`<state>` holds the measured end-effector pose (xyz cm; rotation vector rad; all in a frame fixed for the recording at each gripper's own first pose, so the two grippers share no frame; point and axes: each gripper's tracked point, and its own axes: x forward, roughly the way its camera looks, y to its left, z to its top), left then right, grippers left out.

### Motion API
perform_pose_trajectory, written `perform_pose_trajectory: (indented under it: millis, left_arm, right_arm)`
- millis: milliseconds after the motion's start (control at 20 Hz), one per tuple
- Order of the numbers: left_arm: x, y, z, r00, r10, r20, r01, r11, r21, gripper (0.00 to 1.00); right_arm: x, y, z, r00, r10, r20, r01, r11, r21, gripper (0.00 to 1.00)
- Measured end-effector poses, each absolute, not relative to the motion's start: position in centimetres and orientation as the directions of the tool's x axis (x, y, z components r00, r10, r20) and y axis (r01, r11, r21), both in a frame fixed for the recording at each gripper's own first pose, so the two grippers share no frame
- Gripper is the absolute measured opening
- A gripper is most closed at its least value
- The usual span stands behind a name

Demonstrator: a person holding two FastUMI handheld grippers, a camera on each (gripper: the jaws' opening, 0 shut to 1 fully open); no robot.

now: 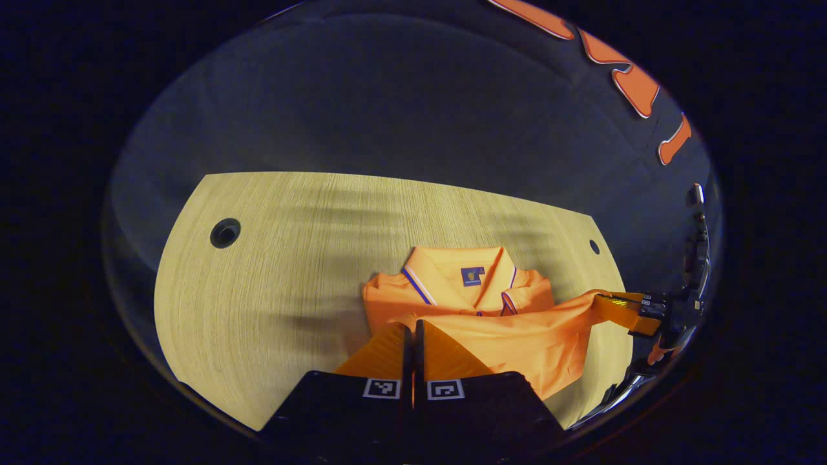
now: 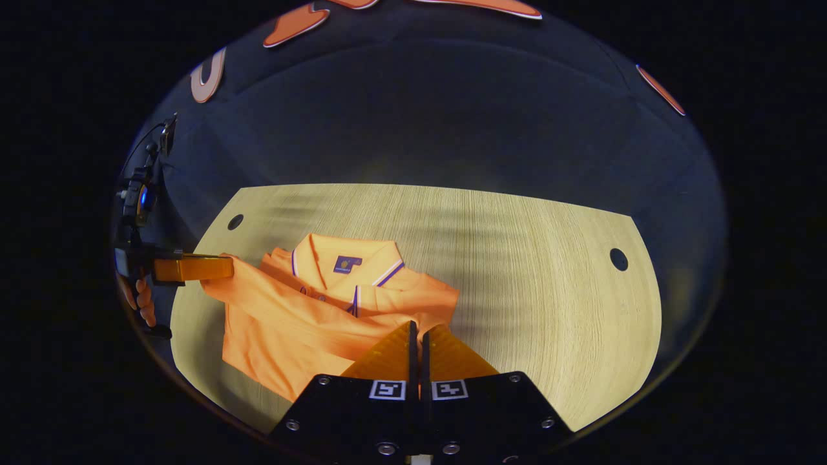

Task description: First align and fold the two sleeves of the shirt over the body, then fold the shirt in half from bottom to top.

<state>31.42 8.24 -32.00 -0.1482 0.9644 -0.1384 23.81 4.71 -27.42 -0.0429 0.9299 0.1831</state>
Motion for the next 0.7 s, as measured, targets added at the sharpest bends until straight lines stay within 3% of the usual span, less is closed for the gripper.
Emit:
perform_pose_trajectory:
  millis: [250, 400, 450, 550, 600, 650, 700]
  left_arm:
    - [34.3, 9.9, -33.6, 0.596, -0.098, -0.797, -0.016, 0.991, -0.134, 0.02]
    - [34.5, 9.8, -34.5, 0.595, -0.084, -0.8, -0.057, 0.988, -0.146, 0.11]
    - [34.3, 9.8, -33.9, 0.601, -0.081, -0.795, -0.063, 0.987, -0.148, 0.23]
    - [34.6, 10.4, -33.4, 0.619, -0.051, -0.784, -0.072, 0.99, -0.121, 0.65]
    - [34.3, 10.7, -32.8, 0.627, -0.036, -0.779, -0.074, 0.992, -0.105, 0.86]
    - [34.1, 10.8, -31.9, 0.635, -0.027, -0.772, -0.075, 0.992, -0.097, 0.86]
    - [33.8, 10.7, -30.9, 0.644, -0.03, -0.764, -0.074, 0.992, -0.101, 0.91]
  right_arm:
    - [26.8, 5.8, -29.8, 0.559, 0.144, -0.816, -0.069, 0.99, 0.127, 0.01]
    - [27.8, 5.4, -29.8, 0.558, 0.132, -0.819, -0.006, 0.988, 0.155, 0.04]
    - [28.2, 5.6, -30.2, 0.56, 0.134, -0.818, 0.008, 0.986, 0.167, 0.06]
    - [28.0, 6.1, -30.2, 0.553, 0.157, -0.818, 0.021, 0.979, 0.203, 0.14]
    - [27.8, 5.6, -29.6, 0.559, 0.142, -0.817, 0.028, 0.981, 0.19, 0.24]
    - [27.6, 4.9, -28.9, 0.574, 0.123, -0.809, 0.021, 0.986, 0.165, 0.39]
    - [27.5, 4.6, -28.0, 0.598, 0.113, -0.794, 0.007, 0.989, 0.146, 0.47]
